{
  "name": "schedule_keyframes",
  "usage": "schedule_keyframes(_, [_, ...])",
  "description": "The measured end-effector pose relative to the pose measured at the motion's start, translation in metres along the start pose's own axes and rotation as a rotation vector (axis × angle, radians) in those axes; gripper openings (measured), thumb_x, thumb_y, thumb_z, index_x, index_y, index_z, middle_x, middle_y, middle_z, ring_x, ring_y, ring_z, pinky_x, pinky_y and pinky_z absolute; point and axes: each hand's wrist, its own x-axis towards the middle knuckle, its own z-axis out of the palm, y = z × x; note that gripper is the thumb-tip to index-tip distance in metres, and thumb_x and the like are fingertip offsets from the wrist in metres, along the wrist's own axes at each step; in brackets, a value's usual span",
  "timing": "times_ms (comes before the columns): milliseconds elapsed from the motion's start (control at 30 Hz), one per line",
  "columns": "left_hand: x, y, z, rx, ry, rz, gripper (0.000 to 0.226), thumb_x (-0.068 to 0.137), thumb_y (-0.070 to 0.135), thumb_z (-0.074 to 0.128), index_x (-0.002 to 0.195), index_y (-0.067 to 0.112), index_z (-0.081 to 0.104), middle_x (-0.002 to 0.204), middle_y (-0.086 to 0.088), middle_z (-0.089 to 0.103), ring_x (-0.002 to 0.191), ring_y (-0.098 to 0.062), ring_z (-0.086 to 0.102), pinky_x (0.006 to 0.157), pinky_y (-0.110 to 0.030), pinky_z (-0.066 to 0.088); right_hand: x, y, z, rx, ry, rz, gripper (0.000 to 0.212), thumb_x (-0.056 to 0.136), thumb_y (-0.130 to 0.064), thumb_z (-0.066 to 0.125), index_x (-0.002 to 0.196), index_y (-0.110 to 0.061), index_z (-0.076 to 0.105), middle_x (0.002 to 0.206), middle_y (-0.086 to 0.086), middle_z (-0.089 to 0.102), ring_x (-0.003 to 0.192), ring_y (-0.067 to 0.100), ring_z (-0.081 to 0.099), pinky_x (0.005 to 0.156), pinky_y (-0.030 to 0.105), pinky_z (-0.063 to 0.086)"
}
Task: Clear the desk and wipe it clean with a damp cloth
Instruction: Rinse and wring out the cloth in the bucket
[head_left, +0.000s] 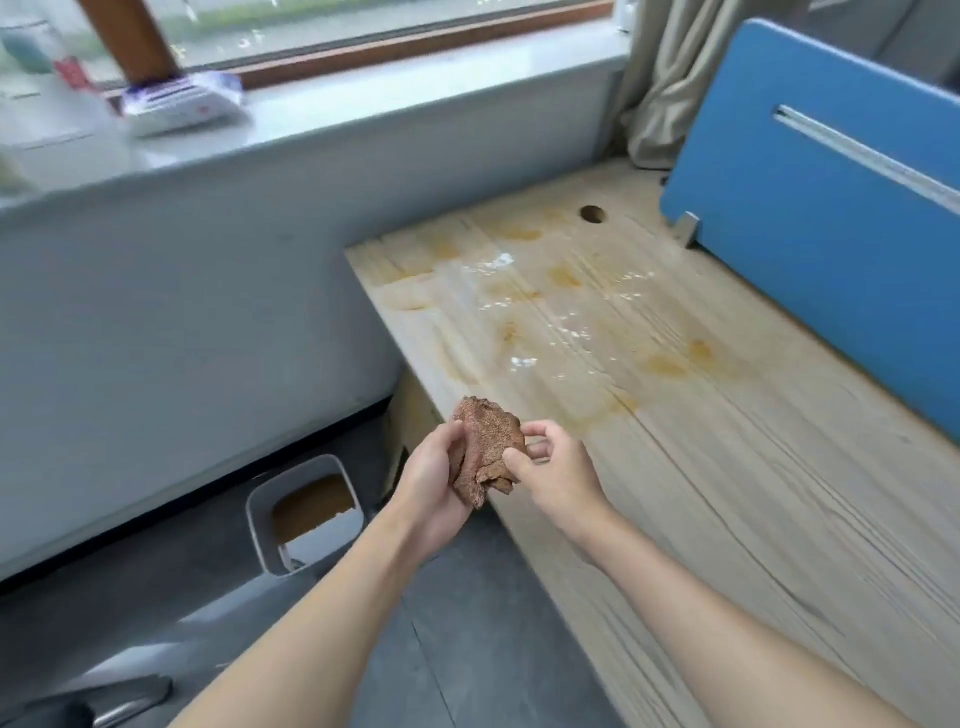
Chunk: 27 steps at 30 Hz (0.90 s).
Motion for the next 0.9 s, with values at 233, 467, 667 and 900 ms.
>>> schedule_keyframes(233, [-0.013,0.088,-0.157,0.010,0.081,0.077,0.037,0.102,0.018,0.039,0.118,-0.002,0.066,0.117,-0.025,0.068,0.106,-0.033,0.068,0.094,-0.046,0.052,0.009,-0.057,0.165,-0.129,-0.171,-0.022,0.036,0.091,-0.015,0.066,0.126,-0.018,0.057,0.080,0.007,0.067,0.081,0.020,0.065,0.088,0.041,0.054])
schedule_keyframes(467, [0.000,0.115,-0.324,0.340,0.237,0.053,0.033,0.096,0.001,0.041,0.112,0.007,0.069,0.099,-0.013,0.076,0.091,-0.025,0.071,0.090,-0.048,0.057,0.046,-0.027,0.328,-0.316,-0.381,0.008,0.013,0.089,-0.012,0.068,0.090,-0.023,0.061,0.089,0.004,0.070,0.084,0.019,0.070,0.076,0.043,0.062])
schedule_keyframes(667, [0.075,0.091,-0.431,0.250,0.423,0.059,0.031,0.098,0.005,0.049,0.127,0.013,0.056,0.106,-0.003,0.067,0.081,-0.012,0.064,0.087,-0.039,0.051,0.112,0.053,0.432,-0.451,-0.444,-0.045,0.016,0.090,-0.019,0.071,0.081,-0.018,0.058,0.088,0.007,0.070,0.083,0.021,0.068,0.075,0.041,0.060])
schedule_keyframes(900, [0.214,0.043,-0.528,0.306,0.473,0.110,0.026,0.095,0.014,0.051,0.115,0.019,0.066,0.107,-0.006,0.070,0.106,-0.020,0.062,0.100,-0.046,0.048,0.218,0.171,0.525,-0.633,-0.500,-0.232,0.024,0.092,-0.020,0.071,0.078,-0.017,0.052,0.083,0.006,0.064,0.080,0.020,0.064,0.070,0.031,0.056])
